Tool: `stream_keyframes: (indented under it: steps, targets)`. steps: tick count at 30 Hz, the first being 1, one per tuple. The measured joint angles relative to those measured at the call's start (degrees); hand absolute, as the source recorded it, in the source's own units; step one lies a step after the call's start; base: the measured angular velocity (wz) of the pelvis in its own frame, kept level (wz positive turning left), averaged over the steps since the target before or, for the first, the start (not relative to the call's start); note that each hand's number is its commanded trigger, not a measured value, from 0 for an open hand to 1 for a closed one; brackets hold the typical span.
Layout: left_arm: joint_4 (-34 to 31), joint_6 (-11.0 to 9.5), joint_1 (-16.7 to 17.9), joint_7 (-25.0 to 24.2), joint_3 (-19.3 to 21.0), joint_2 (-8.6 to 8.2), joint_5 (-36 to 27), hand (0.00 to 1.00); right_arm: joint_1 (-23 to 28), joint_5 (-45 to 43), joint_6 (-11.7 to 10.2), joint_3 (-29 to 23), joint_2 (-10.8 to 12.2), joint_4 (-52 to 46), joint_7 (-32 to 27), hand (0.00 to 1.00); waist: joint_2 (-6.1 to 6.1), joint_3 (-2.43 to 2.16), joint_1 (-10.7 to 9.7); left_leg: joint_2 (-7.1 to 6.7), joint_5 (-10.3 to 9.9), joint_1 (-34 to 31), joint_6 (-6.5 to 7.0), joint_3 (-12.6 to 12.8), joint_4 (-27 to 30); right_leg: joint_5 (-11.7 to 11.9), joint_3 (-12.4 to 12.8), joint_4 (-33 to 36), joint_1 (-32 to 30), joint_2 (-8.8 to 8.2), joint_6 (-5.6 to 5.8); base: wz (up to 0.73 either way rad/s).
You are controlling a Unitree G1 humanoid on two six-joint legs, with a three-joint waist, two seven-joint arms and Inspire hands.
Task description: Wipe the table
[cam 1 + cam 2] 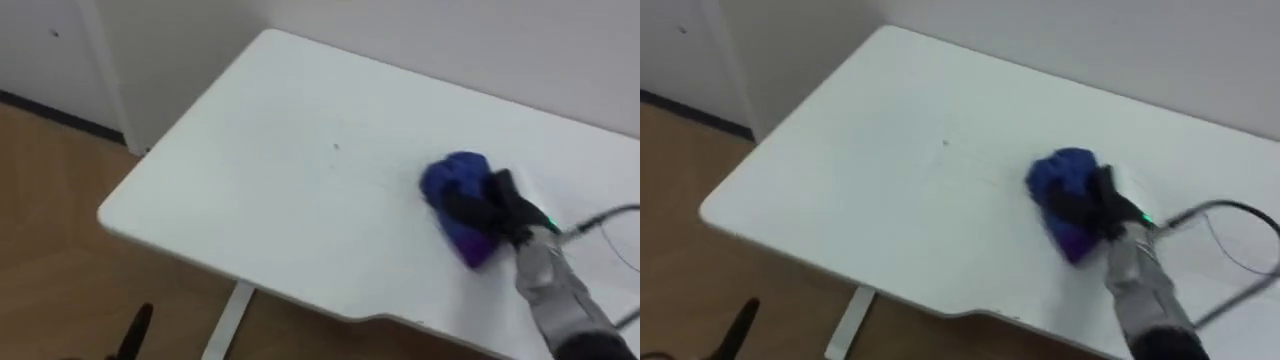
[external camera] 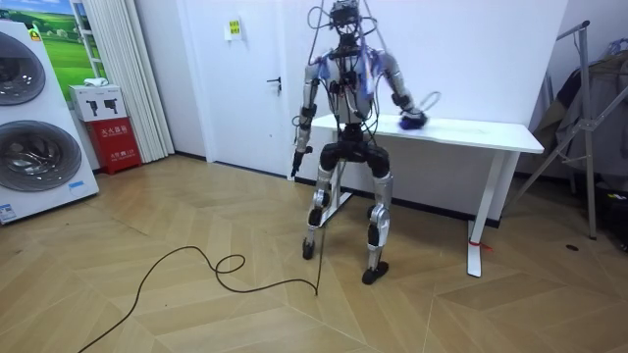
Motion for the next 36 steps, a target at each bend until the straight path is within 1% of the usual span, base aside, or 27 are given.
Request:
stream_keyframes:
  steps: [1, 2, 3, 4, 5, 6, 7, 8, 9, 10, 12, 14, 15, 16, 19, 21, 23, 25, 27, 29, 30, 31, 32, 33, 34, 35, 36]
  targets:
    - [-0.01, -0.24, -0.09, -0.30, -0.10, -0.19, -0.25, 0.00, -0.27, 0.00, 1.32, -0.37, -0.63, -0.04, 0.03, 1.00, 0.32, 0.07, 0.07, -1.81, -1.79, 0.92, 0.02, 0.02, 0.57, 0.30, 1.90, -0.73, -0.16, 0.79, -0.68, -0.72]
    - [-0.02, -0.71, -0.50, -0.48, -0.48, -0.21, -1.17, 0.00, -1.09, -0.01, 1.83, -0.28, -0.40, -0.14, 0.38, 1.00, 1.17, 0.02, 0.41, -3.52, -3.68, 2.08, 0.78, 0.40, 0.46, 0.64, 3.57, -1.10, -0.38, 1.47, -1.22, -0.84]
    - [-0.01, -0.84, -0.84, -0.50, -0.65, -0.29, -1.42, 0.00, -1.57, -0.04, 2.07, 0.18, 0.00, -0.38, 0.69, 1.00, 1.41, 0.04, 0.79, -4.45, -4.35, 2.75, 0.95, 0.58, 0.23, 0.73, 4.59, -1.08, -0.67, 1.75, -1.39, -1.02]
    - [0.17, -1.32, -1.47, -0.45, -1.04, -0.61, -2.76, 0.00, -3.02, -0.41, 3.44, 2.07, 0.68, -0.83, 0.87, 1.00, 1.78, 0.15, 2.82, -5.81, -4.93, 4.41, 1.52, 0.87, -1.05, 1.02, 7.15, -0.92, -1.56, 2.46, -1.76, -1.27]
    - [0.66, -1.54, -1.87, -0.40, -0.94, -1.16, -3.68, 0.00, -5.36, -2.51, 5.54, 4.23, 1.99, -1.71, 1.65, 1.00, 2.20, 0.04, 4.86, -6.12, -4.90, 6.20, 1.45, 1.29, -3.40, 1.58, 10.14, -0.95, -2.71, 2.99, -1.97, -1.32]
    - [1.01, -1.51, -2.14, -0.39, -0.95, -1.47, -4.29, 0.00, -6.37, -3.49, 6.43, 5.72, 2.62, -2.73, 2.18, 1.00, 2.59, 0.07, 5.56, -6.18, -4.88, 7.08, 1.07, 1.57, -4.76, 1.92, 11.27, -1.11, -3.35, 3.28, -2.03, -1.06]
    - [1.44, -1.18, -2.62, -0.37, -0.96, -2.25, -5.56, 0.00, -8.36, -5.28, 6.96, 8.81, 3.82, -4.23, 3.13, 1.00, 2.62, -0.20, 5.76, -6.28, -4.50, 8.02, -0.62, 2.39, -7.36, 2.53, 11.99, -1.51, -4.41, 3.48, -1.96, -0.46]
    - [1.38, -0.84, -3.28, -0.29, -1.11, -3.12, -6.92, 0.00, -9.84, -6.32, 7.08, 10.90, 4.98, -4.97, 3.30, 1.00, 2.72, -0.20, 5.75, -6.92, -4.16, 8.15, -1.23, 2.65, -9.77, 3.03, 12.62, -1.80, -5.45, 3.55, -1.56, -0.24]
    - [1.37, -0.59, -3.43, -0.20, -1.52, -3.53, -7.54, 0.00, -10.70, -6.50, 7.05, 11.58, 5.87, -4.95, 3.16, 1.00, 2.65, -0.20, 5.83, -7.29, -3.70, 8.16, -1.08, 2.65, -10.53, 3.42, 12.83, -1.99, -5.67, 3.43, -1.40, 0.00]
    - [1.02, 0.22, -3.52, -0.18, -2.06, -4.31, -7.63, 0.00, -11.97, -6.57, 6.60, 12.18, 6.90, -4.23, 3.27, 1.00, 2.60, -0.23, 5.35, -7.81, -3.43, 8.09, -0.76, 2.46, -11.29, 3.81, 12.70, -2.84, -5.56, 3.13, -1.03, 0.17]
    - [-0.06, 1.25, -3.30, -0.16, -1.76, -4.76, -7.44, 0.00, -11.96, -6.52, 5.74, 11.93, 7.03, -3.85, 2.76, 1.00, 2.42, -0.29, 5.35, -8.62, -3.16, 8.08, -0.45, 1.62, -12.09, 3.91, 10.92, -3.02, -5.13, 2.33, -0.80, 0.28]
    - [-2.36, 1.48, -2.00, 0.80, -0.77, -4.04, -7.49, 0.00, -10.70, -4.46, 3.42, 9.19, 6.92, -1.95, 1.13, 1.00, 1.59, -0.30, 3.41, -9.14, -3.11, 7.67, -0.36, -0.54, -12.24, 3.78, 8.11, -4.03, -3.63, 1.82, -0.58, 0.44]
    - [-2.48, 1.34, -1.75, 0.95, -0.74, -3.73, -7.50, 0.00, -9.81, -3.77, 2.73, 8.22, 6.90, -1.55, 0.70, 1.00, 1.35, -0.30, 2.92, -9.26, -3.10, 7.76, -0.35, -0.97, -12.37, 3.78, 7.92, -4.42, -3.11, 1.82, -0.53, 0.46]
    - [-2.55, 1.13, -0.98, 0.93, -0.05, -3.15, -6.67, 0.00, -8.07, -3.76, 0.83, 5.74, 6.62, -0.60, -0.32, 1.00, 0.65, -0.39, 1.96, -9.55, -3.07, 8.01, -0.30, -1.46, -12.56, 3.71, 7.02, -5.10, -2.16, 1.64, -0.27, 0.39]
    - [-2.65, 0.26, 2.11, 0.95, 6.58, -2.69, -2.47, 0.00, -1.74, -2.48, -2.10, -4.34, 5.27, 2.02, -4.14, 1.00, -1.23, -0.84, -0.96, -10.91, -2.92, 8.99, -0.06, -4.21, -13.59, 3.73, 4.51, -7.56, 1.45, 1.10, 0.63, 0.48]
    - [-2.57, 0.19, 6.11, 1.17, 9.56, -0.74, -0.52, 0.00, 3.81, -0.53, -2.48, -10.09, 1.26, 6.92, -5.68, 1.00, -2.85, -1.62, -1.39, -11.15, -2.93, 11.32, -0.05, -4.42, -14.39, 4.21, 4.01, -8.92, 4.41, 1.11, 1.09, 0.26]
    - [-2.57, 0.21, 7.98, 1.94, 9.91, 0.63, -0.53, 0.00, 6.61, 1.79, -2.33, -12.64, -1.73, 10.33, -6.32, 1.00, -3.44, -1.42, -1.37, -11.15, -2.94, 12.47, -0.04, -4.42, -14.58, 4.26, 3.45, -8.94, 5.73, 1.11, 1.06, 0.07]
    - [-2.57, 0.20, 8.47, 2.77, 9.81, 0.62, -1.27, 0.00, 7.97, 3.16, -1.71, -13.92, -3.48, 10.76, -6.66, 1.00, -3.29, -1.28, -1.07, -11.15, -2.95, 12.71, -0.03, -4.35, -14.63, 4.26, 3.20, -8.95, 5.81, 1.11, 1.06, -0.07]
    - [-2.59, 0.00, 7.94, 3.59, 9.14, -0.24, -3.78, 0.00, 6.66, 3.74, -0.57, -13.61, -3.53, 10.10, -6.77, 1.00, -2.57, -0.78, -1.19, -11.02, -2.95, 12.89, -0.03, -4.19, -14.64, 4.26, 3.22, -9.10, 5.66, 1.19, 1.06, -0.22]
    - [-2.41, -1.13, 5.57, 3.61, 6.01, -1.95, -5.65, 0.00, 3.55, 3.29, 3.00, -11.12, -2.49, 7.87, -6.87, 1.00, -1.44, -0.25, 0.12, -10.71, -2.94, 12.91, -0.03, -3.53, -15.15, 4.50, 4.01, -9.12, 4.62, 1.48, 0.74, -0.33]
    - [-2.38, -1.30, 4.93, 3.62, 5.60, -2.55, -5.64, 0.00, 2.72, 2.51, 4.29, -9.77, -2.22, 6.99, -6.80, 1.00, -1.12, -0.29, 0.69, -10.64, -2.92, 12.81, -0.02, -3.52, -15.32, 4.62, 4.53, -8.72, 3.92, 1.58, 0.60, -0.54]
    - [-1.37, -1.45, 3.15, 3.62, 4.85, -3.62, -5.54, 0.00, 1.16, 0.72, 7.19, -5.29, -1.14, 3.72, -5.95, 1.00, -1.02, -0.50, 2.37, -10.44, -2.80, 12.72, -0.06, -3.49, -16.09, 5.01, 6.05, -7.98, 2.89, 1.94, 0.10, -0.67]
    - [-0.33, -1.22, 1.31, 3.65, 4.18, -4.29, -5.59, 0.00, -1.10, -0.89, 9.72, -0.21, 1.27, -0.85, -3.90, 1.00, -1.02, -0.56, 3.55, -10.03, -2.68, 12.37, -0.28, -3.44, -16.13, 5.41, 7.03, -7.39, 1.42, 2.51, -0.47, -0.72]
    - [0.35, -1.11, -0.18, 3.58, 3.96, -5.00, -5.47, 0.00, -5.54, -4.07, 10.84, 5.36, 4.34, -3.22, -1.07, 1.00, -1.00, -0.45, 3.74, -9.96, -2.55, 11.72, -0.51, -4.33, -16.15, 5.84, 7.66, -7.15, 0.24, 3.13, -1.07, -0.47]
    - [0.90, -1.10, -0.99, 3.48, 3.48, -5.34, -5.38, 0.00, -7.72, -5.93, 11.02, 7.58, 6.11, -3.86, 0.21, 1.00, -0.99, -0.44, 4.09, -9.94, -2.44, 11.57, -0.62, -4.58, -16.34, 5.96, 7.99, -7.02, -0.26, 3.32, -1.26, -0.18]
    - [1.79, -1.02, -2.58, 3.02, 2.69, -6.23, -5.40, 0.00, -11.44, -9.24, 10.50, 11.39, 9.05, -4.69, 2.60, 1.00, -0.82, -0.09, 5.01, -9.94, -2.01, 11.58, -0.69, -5.09, -16.71, 6.06, 8.12, -6.97, -0.36, 3.47, -1.42, 0.00]
    - [1.84, -0.96, -2.88, 2.72, 2.36, -6.72, -5.48, 0.00, -12.97, -10.07, 9.73, 12.54, 9.93, -4.67, 3.41, 1.00, -0.88, 0.12, 5.29, -9.99, -1.79, 11.57, -0.66, -5.29, -16.90, 6.05, 8.08, -7.00, -0.32, 3.47, -1.40, 0.20]
